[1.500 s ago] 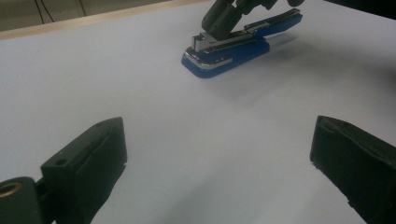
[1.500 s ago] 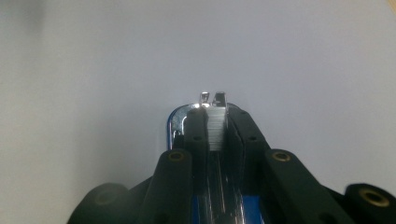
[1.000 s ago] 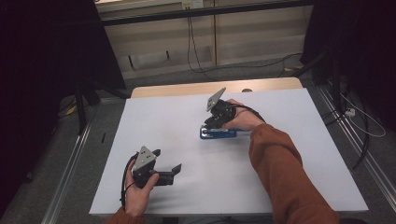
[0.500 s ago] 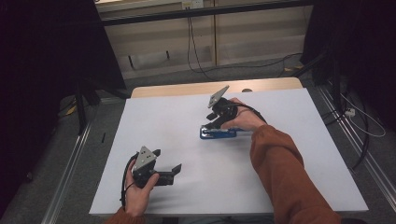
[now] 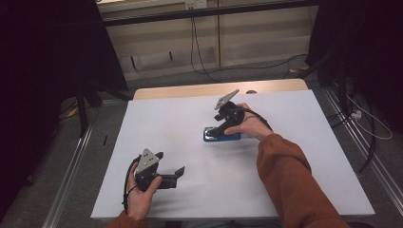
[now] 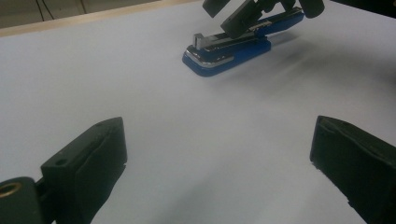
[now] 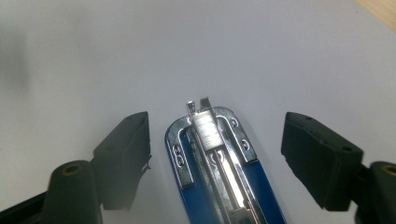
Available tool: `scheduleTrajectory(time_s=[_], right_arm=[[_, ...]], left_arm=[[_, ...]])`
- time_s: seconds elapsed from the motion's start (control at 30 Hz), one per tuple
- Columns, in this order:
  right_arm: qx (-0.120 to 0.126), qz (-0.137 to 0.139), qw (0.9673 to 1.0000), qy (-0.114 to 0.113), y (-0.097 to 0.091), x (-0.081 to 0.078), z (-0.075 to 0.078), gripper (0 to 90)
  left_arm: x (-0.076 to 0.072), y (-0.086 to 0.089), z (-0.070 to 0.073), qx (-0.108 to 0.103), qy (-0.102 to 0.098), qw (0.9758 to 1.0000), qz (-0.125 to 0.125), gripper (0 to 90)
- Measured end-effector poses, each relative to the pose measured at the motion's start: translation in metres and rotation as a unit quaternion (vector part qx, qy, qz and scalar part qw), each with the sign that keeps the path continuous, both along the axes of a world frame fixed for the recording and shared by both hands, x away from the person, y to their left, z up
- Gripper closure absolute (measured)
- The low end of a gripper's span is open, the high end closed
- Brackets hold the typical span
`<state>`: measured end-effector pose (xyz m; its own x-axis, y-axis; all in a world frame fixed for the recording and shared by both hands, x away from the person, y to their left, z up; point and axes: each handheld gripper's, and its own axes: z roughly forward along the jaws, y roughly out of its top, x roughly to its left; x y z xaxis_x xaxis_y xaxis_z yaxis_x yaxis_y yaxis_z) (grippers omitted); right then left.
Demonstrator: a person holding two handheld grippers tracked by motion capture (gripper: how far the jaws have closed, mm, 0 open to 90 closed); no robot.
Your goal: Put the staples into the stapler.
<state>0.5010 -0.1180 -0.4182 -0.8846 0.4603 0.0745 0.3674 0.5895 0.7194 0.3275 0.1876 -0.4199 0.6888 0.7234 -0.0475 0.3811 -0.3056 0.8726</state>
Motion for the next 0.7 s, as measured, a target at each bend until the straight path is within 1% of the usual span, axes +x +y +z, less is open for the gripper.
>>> scheduleTrajectory(time_s=[0.13, 0.2, 0.23, 0.33, 0.43, 0.53, 0.6, 0.63, 0.7], right_arm=[[0.015, -0.023, 0.9996, 0.0, -0.004, -0.004, 0.0, 18.0], [0.018, -0.036, 0.9992, 0.003, -0.008, -0.005, 0.001, 17.4], [0.024, -0.041, 0.9989, 0.003, -0.01, -0.006, 0.001, 17.4], [0.037, -0.06, 0.9975, 0.0, -0.016, -0.01, 0.0, 16.2], [0.044, -0.077, 0.996, -0.006, -0.021, -0.012, 0.001, 14.2], [0.053, -0.101, 0.9934, -0.013, -0.027, -0.016, 0.003, 10.8], [0.051, -0.11, 0.9924, -0.019, -0.03, -0.018, 0.005, 9.2], [0.049, -0.116, 0.9918, -0.022, -0.032, -0.02, 0.006, 9.2], [0.047, -0.121, 0.9911, -0.026, -0.035, -0.023, 0.006, 9.4]], left_arm=[[0.0, 0.0, -0.001, 0.0, 0.001, 1.0, 0.002, 4.0], [0.0, 0.001, -0.001, -0.001, 0.001, 1.0, 0.003, 4.0], [0.001, 0.001, -0.001, -0.003, 0.001, 1.0, 0.003, 4.0], [0.0, 0.003, -0.002, -0.008, 0.005, 0.9999, 0.006, 4.0], [0.0, 0.006, -0.001, -0.008, 0.002, 0.9999, 0.007, 4.0], [-0.001, 0.006, -0.001, -0.007, 0.002, 0.9999, 0.007, 4.0], [-0.001, 0.006, -0.001, -0.008, 0.002, 0.9999, 0.006, 4.0], [-0.001, 0.006, -0.001, -0.006, -0.001, 1.0, 0.005, 4.0], [-0.001, 0.006, -0.001, -0.005, -0.002, 1.0, 0.007, 4.0]])
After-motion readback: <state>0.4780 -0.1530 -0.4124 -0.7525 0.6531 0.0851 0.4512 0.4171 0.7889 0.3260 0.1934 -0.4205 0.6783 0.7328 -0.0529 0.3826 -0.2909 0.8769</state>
